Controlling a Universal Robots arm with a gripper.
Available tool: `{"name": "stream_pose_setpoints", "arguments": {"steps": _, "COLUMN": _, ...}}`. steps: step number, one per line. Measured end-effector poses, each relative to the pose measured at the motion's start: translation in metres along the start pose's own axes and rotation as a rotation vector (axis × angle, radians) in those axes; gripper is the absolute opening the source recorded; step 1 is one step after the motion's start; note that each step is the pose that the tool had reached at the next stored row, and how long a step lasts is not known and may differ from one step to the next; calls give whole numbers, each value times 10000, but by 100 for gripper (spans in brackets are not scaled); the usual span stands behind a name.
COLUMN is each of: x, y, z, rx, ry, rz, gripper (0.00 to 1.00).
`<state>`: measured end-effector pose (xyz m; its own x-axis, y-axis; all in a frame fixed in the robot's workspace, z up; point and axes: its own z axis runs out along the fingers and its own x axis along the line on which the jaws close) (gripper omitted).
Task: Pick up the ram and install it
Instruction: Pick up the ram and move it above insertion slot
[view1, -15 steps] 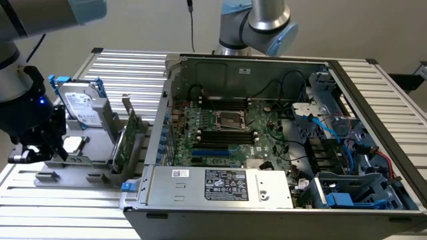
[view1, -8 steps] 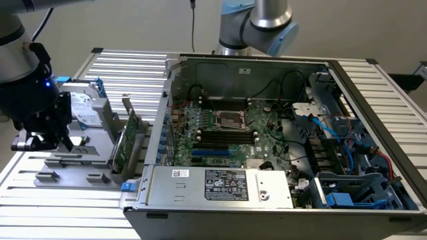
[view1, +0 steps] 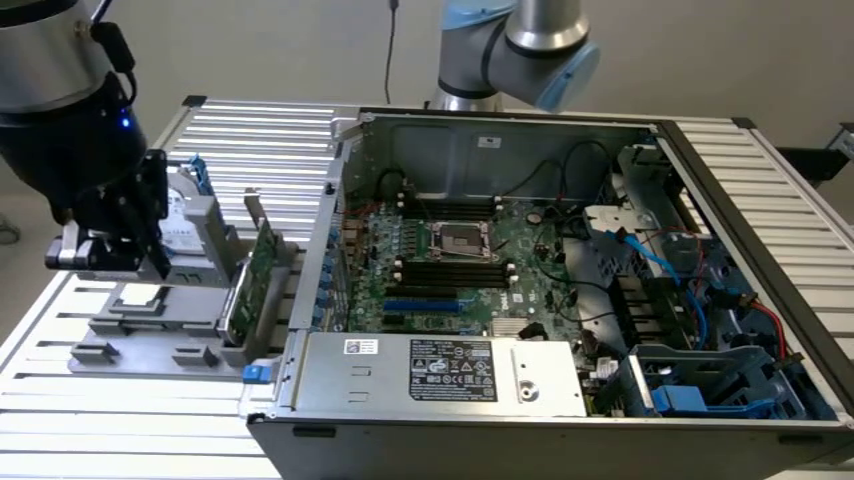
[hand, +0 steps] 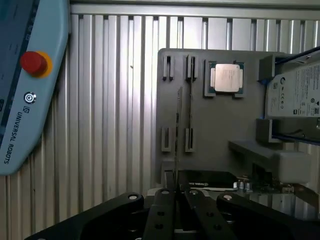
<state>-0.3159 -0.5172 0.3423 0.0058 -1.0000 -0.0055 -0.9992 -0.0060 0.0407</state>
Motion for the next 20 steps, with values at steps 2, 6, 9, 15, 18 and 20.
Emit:
{"name": "stream_pose_setpoints", "arguments": {"steps": 2, "x": -3, "y": -87, "z": -92, "rx": 2, "ry": -2, "rz": -1, "gripper": 14}}
{"name": "stream_pose_setpoints", "arguments": {"steps": 6, "x": -10, "y": -263, "z": -284, "rx": 2, "ry": -2, "rz": 0, "gripper": 14}}
{"name": "stream_pose_setpoints", "arguments": {"steps": 9, "x": -14, "y": -393, "z": -424, "rx": 1, "ry": -2, "rz": -1, "gripper": 14}}
{"name": "stream_pose_setpoints", "arguments": {"steps": 15, "x": -51, "y": -613, "z": -707, "rx": 1, "ry": -1, "rz": -1, "gripper": 14}}
{"name": "stream_pose_setpoints", "arguments": {"steps": 18, "x": -100, "y": -683, "z": -806, "rx": 1, "ry": 1, "rz": -1, "gripper": 14}}
{"name": "stream_pose_setpoints", "arguments": {"steps": 20, "x": -161, "y": -723, "z": -808, "rx": 1, "ry": 11, "rz": 1, "gripper": 14}}
